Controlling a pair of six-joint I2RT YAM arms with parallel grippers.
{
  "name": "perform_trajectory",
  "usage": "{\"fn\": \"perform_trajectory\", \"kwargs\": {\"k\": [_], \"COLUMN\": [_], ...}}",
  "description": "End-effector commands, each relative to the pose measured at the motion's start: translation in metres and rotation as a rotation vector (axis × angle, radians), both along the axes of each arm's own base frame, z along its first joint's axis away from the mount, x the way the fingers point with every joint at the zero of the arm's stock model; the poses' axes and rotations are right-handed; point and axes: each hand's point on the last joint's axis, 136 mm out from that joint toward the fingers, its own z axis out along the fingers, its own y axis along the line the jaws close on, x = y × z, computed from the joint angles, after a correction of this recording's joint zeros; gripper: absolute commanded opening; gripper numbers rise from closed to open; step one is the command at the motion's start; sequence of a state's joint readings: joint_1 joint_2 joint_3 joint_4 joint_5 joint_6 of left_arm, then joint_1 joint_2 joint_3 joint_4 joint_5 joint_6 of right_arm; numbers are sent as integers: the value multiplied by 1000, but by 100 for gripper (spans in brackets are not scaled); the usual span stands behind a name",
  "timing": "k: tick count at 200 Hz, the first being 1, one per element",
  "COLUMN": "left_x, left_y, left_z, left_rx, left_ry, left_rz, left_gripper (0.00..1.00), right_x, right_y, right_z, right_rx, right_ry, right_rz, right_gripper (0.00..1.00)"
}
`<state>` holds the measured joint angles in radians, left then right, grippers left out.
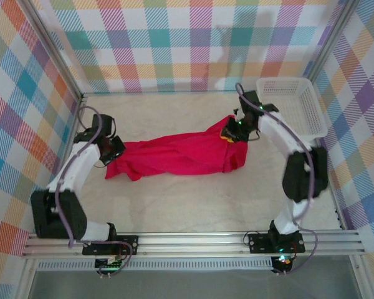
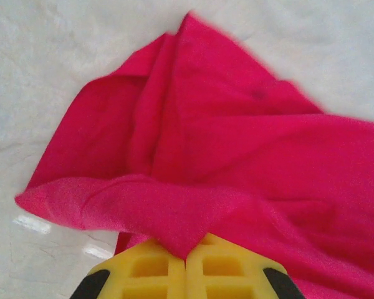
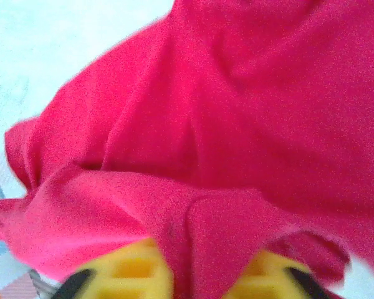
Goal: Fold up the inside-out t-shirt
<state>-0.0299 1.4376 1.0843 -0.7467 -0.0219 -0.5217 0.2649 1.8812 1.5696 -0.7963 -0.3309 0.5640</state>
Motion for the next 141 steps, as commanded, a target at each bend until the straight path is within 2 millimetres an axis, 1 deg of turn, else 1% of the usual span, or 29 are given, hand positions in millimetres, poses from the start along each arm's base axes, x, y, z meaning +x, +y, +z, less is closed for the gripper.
{"fn": "perform_trajectory", "kwargs": {"k": [1,6,15,24,25,33,48,55,56,66,77,91,105,115,122,127,132,141], "left_x": [6,6,4,3,3,2,0,-1,0,-1,-1,-2,-3,-6,-8,-9,-10,-13], "left_y": [0,-2,-6,-10,-10,-13,-16,-18,-18,-19,-19,-19,-19,-18,-15,-14,-13,-9], "left_z": [10,11,12,11,11,9,4,2,2,1,1,1,3,4,5,7,8,10], "left_rx": [91,102,95,74,73,57,39,30,29,26,25,24,25,30,38,43,51,68], "left_ry": [-25,-34,-47,-57,-57,-57,-47,-43,-44,-40,-37,-31,-34,-35,-36,-38,-39,-39], "left_rz": [-34,-39,-48,-55,-56,-61,-68,-74,-73,-76,-79,-81,-82,-76,-71,-67,-65,-60], "left_gripper": [0,0,0,0,0,0,0,0,0,0,0,0,0,0,0,0,0,0], "right_x": [15,12,2,-14,-19,-36,-66,-75,-77,-83,-82,-74,-60,-47,-37,-29,-22,-11], "right_y": [0,0,2,7,9,17,38,45,46,51,54,60,64,64,63,62,60,55], "right_z": [-2,1,4,6,6,6,-5,-11,-14,-27,-40,-55,-66,-72,-73,-74,-70,-62], "right_rx": [-34,-51,-84,-127,-133,-162,-178,-184,-191,-215,-219,-221,-239,-265,-282,-293,-297,-310], "right_ry": [4,-6,-22,-49,-55,-82,-113,-112,-109,-98,-71,-52,-37,-41,-48,-54,-65,-89], "right_rz": [34,45,65,103,114,154,222,241,244,251,241,231,211,186,167,152,134,107], "right_gripper": [45,49,52,54,55,57,64,64,65,65,65,65,65,63,57,50,41,19]}}
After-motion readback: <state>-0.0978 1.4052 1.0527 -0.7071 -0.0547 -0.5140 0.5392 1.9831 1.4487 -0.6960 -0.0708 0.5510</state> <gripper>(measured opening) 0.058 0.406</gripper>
